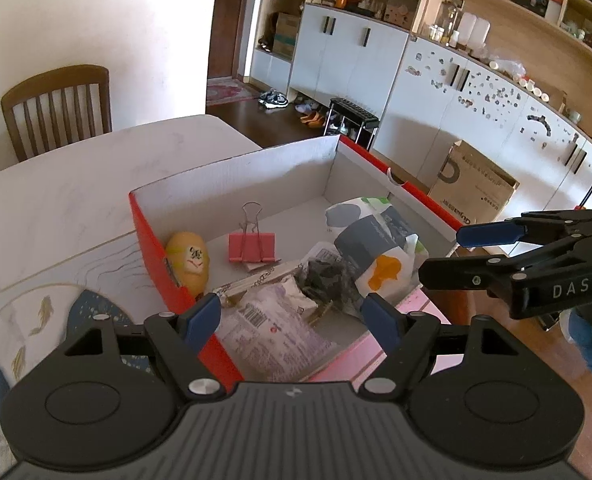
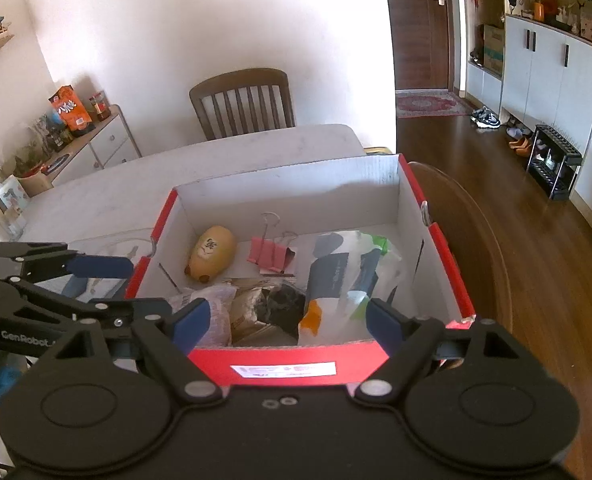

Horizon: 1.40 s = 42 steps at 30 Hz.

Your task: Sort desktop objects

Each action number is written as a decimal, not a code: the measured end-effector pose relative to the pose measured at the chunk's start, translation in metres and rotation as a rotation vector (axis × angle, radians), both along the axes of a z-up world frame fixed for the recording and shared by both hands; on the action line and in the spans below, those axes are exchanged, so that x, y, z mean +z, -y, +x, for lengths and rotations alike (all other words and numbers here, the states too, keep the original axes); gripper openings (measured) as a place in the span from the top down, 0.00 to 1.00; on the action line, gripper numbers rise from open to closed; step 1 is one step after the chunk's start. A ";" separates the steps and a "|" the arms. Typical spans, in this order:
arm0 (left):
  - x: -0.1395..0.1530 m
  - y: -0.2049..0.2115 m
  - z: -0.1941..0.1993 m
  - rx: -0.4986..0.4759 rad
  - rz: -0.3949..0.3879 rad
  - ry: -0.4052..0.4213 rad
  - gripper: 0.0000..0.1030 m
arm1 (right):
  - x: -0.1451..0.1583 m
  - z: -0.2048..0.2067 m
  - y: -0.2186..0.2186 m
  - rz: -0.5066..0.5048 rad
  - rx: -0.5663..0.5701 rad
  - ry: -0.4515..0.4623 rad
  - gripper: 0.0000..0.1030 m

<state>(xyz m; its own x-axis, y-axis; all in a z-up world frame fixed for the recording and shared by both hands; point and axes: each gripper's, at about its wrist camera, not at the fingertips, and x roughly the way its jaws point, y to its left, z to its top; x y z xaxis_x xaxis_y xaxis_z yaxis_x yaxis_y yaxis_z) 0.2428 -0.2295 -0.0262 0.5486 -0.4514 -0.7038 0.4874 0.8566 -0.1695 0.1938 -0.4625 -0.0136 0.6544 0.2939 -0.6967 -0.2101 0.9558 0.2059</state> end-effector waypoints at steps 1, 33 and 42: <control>0.001 -0.001 -0.002 0.002 0.001 0.000 0.24 | 0.001 -0.002 0.000 0.002 -0.002 0.001 0.17; 0.010 -0.028 -0.043 0.049 -0.003 0.041 0.00 | 0.011 -0.049 -0.025 -0.052 -0.036 0.111 0.11; 0.007 -0.030 -0.045 0.057 0.029 0.062 0.00 | 0.005 -0.054 -0.030 -0.044 -0.048 0.098 0.11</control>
